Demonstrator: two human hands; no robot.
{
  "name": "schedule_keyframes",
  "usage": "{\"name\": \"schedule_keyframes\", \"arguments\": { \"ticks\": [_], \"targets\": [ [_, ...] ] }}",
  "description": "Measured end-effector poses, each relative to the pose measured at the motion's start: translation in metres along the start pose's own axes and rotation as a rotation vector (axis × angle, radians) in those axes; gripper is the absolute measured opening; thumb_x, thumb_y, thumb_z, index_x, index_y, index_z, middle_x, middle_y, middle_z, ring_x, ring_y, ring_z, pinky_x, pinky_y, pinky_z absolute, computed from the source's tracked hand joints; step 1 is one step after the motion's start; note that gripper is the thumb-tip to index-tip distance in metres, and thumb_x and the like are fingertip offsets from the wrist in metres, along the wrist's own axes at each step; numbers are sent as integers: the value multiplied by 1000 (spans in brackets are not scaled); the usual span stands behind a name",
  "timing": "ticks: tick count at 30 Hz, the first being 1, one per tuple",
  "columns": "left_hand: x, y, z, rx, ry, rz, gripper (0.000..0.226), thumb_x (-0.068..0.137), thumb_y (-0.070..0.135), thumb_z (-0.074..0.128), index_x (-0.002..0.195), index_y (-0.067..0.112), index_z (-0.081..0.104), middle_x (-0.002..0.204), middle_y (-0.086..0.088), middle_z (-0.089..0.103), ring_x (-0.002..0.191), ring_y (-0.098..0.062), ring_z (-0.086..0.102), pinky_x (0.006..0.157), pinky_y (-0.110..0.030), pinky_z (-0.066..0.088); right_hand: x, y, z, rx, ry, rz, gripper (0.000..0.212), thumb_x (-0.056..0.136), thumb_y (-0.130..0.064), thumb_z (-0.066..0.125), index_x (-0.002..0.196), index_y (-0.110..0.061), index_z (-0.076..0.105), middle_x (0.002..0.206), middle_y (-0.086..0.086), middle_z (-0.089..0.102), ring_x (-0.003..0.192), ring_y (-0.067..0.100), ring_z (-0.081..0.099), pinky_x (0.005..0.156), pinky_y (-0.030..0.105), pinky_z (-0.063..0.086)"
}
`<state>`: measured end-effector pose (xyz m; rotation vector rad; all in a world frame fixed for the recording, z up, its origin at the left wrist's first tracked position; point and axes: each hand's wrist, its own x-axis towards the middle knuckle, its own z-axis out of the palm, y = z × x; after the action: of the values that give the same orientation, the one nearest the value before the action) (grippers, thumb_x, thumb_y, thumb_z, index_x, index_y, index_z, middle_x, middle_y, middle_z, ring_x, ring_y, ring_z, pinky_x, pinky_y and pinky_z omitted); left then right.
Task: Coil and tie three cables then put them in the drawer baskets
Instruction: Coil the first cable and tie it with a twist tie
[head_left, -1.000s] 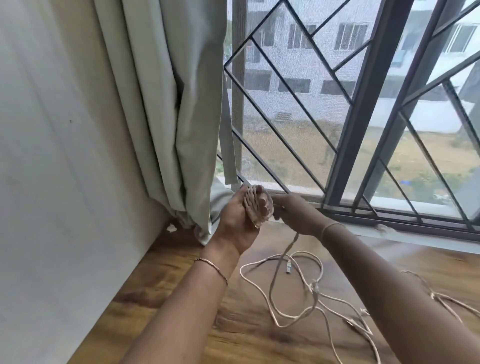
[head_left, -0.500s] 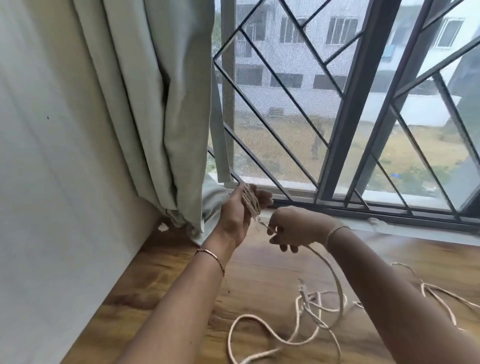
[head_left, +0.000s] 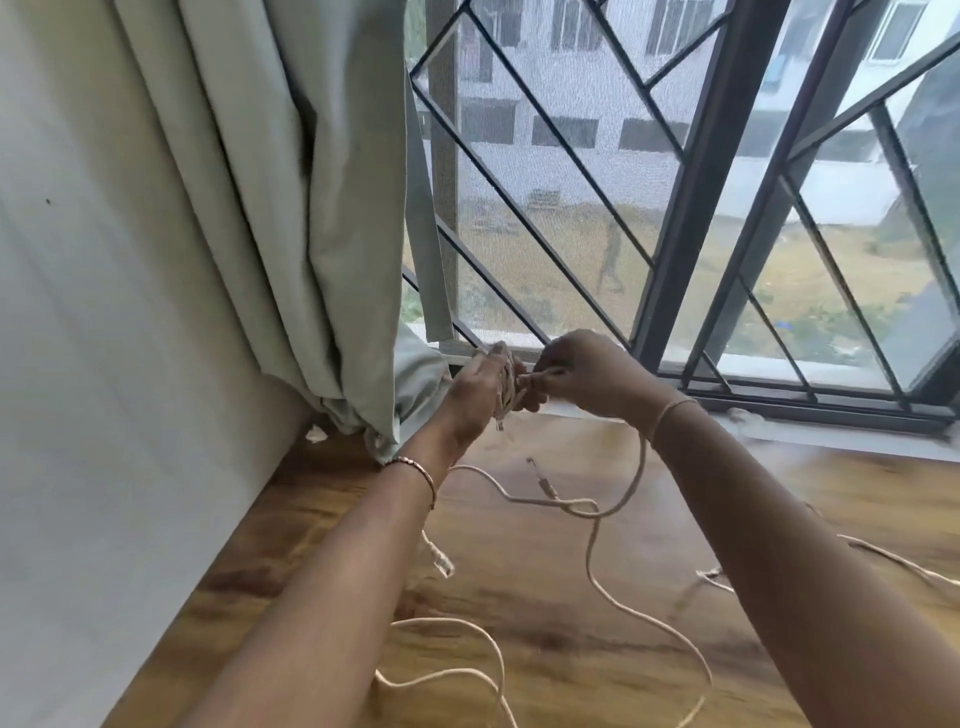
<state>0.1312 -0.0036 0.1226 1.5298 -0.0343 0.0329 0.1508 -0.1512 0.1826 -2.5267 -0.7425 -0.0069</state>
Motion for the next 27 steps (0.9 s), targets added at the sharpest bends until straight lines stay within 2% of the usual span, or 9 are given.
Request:
{"name": "schedule_keyframes", "arguments": {
  "ticks": [1, 5, 7, 11, 17, 19, 21, 25, 27],
  "targets": [
    [-1, 1, 0, 30, -29, 12, 49, 105, 30, 24, 109, -10, 52, 83, -23, 66, 71, -25, 66, 66, -28, 53, 1, 2, -2, 8, 14, -4, 13, 86, -25, 68, 84, -12, 74, 80, 1, 71, 72, 17, 64, 66, 33, 51],
    [-7, 4, 3, 94, -97, 45, 44, 105, 28, 24, 98, -3, 54, 76, -20, 65, 65, -24, 63, 66, -30, 52, 7, 12, -11, 60, 98, -33, 18, 85, -23, 69, 96, -10, 74, 86, -1, 69, 76, 9, 59, 71, 19, 47],
    [-9, 4, 6, 112, -117, 35, 45, 105, 32, 24, 95, 1, 55, 72, -14, 62, 62, -23, 59, 61, -28, 48, 9, 20, -8, 97, 113, -37, 18, 84, -22, 71, 97, -9, 74, 91, 2, 72, 81, 12, 63, 79, 24, 51],
    [-3, -2, 9, 126, -155, -6, 50, 101, 45, 30, 89, 7, 61, 69, -8, 56, 62, -20, 52, 65, -33, 44, 13, 33, 5, 305, 126, -37, 17, 84, -11, 70, 100, -6, 72, 97, 6, 73, 91, 15, 68, 90, 31, 54],
    [4, -18, 5, -11, -181, 37, 29, 95, 30, 50, 75, 9, 52, 62, -10, 46, 51, -15, 45, 52, -22, 40, 13, 38, 15, 434, 198, -35, 17, 80, -14, 74, 94, -4, 72, 85, 4, 72, 76, 10, 66, 69, 15, 54],
    [5, -21, 4, -54, -149, 28, 30, 98, 27, 47, 72, 12, 49, 59, -7, 43, 51, -13, 43, 52, -22, 39, 7, 46, 18, 595, 140, 68, 20, 79, -14, 75, 96, -4, 68, 81, 0, 69, 67, 6, 62, 56, 13, 49],
    [5, -25, 2, -137, -93, 1, 31, 99, 29, 46, 72, 14, 49, 56, -1, 45, 51, -12, 43, 53, -21, 39, -5, 59, 24, 715, 12, 153, 25, 78, -15, 76, 97, -5, 65, 78, 1, 67, 61, 7, 59, 53, 16, 47],
    [9, -32, -6, -271, 19, -19, 26, 97, 31, 49, 77, 14, 50, 57, 3, 48, 51, -9, 46, 55, -23, 39, -34, 91, 47, 965, -155, 281, 26, 74, -21, 75, 93, -8, 63, 81, 7, 68, 77, 15, 64, 80, 30, 55],
    [9, -34, -6, -292, 41, -16, 25, 97, 29, 50, 77, 15, 51, 59, 3, 49, 51, -9, 47, 57, -24, 39, -45, 100, 58, 1035, -201, 286, 23, 75, -18, 77, 91, -9, 62, 88, 9, 68, 87, 18, 64, 85, 33, 54]
  ]
}}
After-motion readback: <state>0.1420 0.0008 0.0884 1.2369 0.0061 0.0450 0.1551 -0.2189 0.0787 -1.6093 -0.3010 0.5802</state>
